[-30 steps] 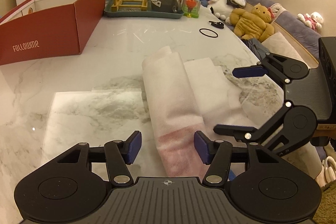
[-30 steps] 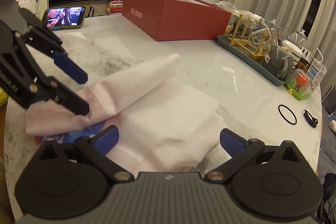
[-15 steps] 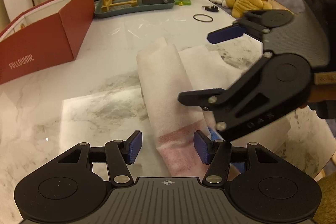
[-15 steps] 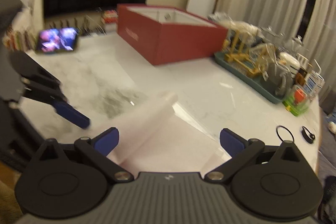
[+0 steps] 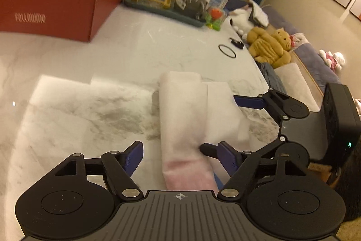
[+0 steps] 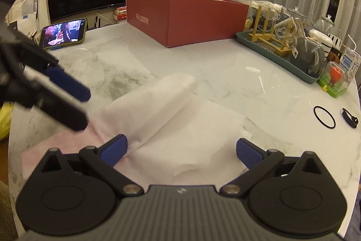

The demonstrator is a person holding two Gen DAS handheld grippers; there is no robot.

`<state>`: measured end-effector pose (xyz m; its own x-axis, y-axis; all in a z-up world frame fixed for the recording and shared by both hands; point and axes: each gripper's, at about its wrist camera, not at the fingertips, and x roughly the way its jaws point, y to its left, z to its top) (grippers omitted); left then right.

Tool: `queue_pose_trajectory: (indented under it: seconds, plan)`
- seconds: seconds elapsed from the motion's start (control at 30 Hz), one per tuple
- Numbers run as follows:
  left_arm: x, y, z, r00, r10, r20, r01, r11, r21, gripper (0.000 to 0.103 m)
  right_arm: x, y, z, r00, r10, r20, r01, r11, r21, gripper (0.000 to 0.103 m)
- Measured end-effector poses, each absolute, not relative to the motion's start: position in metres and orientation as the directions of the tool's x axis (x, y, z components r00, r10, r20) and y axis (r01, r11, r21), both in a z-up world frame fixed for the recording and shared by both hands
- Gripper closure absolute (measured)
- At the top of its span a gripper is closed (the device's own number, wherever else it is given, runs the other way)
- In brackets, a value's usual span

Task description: Fold shopping bag

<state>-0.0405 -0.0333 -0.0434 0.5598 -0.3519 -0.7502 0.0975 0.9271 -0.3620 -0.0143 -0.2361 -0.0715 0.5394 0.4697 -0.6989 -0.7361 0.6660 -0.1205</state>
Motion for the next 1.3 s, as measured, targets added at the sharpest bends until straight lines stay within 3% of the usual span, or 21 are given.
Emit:
queue_pose_trajectory:
  seconds: [0.3, 0.37, 0.43, 0.53, 0.73, 1.03, 1.3]
  plan:
    - [-0.028, -0.047, -0.056, 0.553, -0.273, -0.787, 0.017, 0.948, -0.318, 0.031, -0.023, -0.237, -0.072, 0.582, 0.454, -0.675, -0.705, 0.696, -0.139, 0.000]
    - [-0.026, -0.052, -0.055, 0.550, -0.275, -0.789, 0.026, 0.950, -0.312, 0.054, -0.023, -0.236, -0.072, 0.583, 0.452, -0.675, -0.707, 0.692, -0.148, 0.000]
    - [-0.026, -0.056, -0.055, 0.551, -0.275, -0.788, 0.028, 0.950, -0.312, 0.066, -0.024, -0.236, -0.072, 0.585, 0.449, -0.675, -0.707, 0.690, -0.153, 0.000]
    - [-0.029, -0.051, -0.054, 0.559, -0.270, -0.784, 0.014, 0.948, -0.317, 0.077, -0.024, -0.237, -0.072, 0.584, 0.452, -0.674, -0.709, 0.688, -0.153, 0.000]
    - [-0.035, -0.055, -0.050, 0.580, -0.253, -0.775, 0.032, 0.957, -0.289, 0.089, -0.024, -0.238, -0.071, 0.578, 0.454, -0.678, -0.714, 0.684, -0.151, 0.000]
    - [-0.031, -0.068, -0.038, 0.567, -0.200, -0.799, 0.085, 0.979, -0.185, 0.091, -0.018, -0.247, -0.070, 0.495, 0.448, -0.745, -0.713, 0.699, -0.054, 0.000]
    - [-0.029, -0.073, -0.033, 0.549, -0.194, -0.813, 0.105, 0.981, -0.164, 0.091, -0.048, -0.253, -0.063, 0.481, 0.498, -0.721, -0.793, 0.599, -0.115, 0.000]
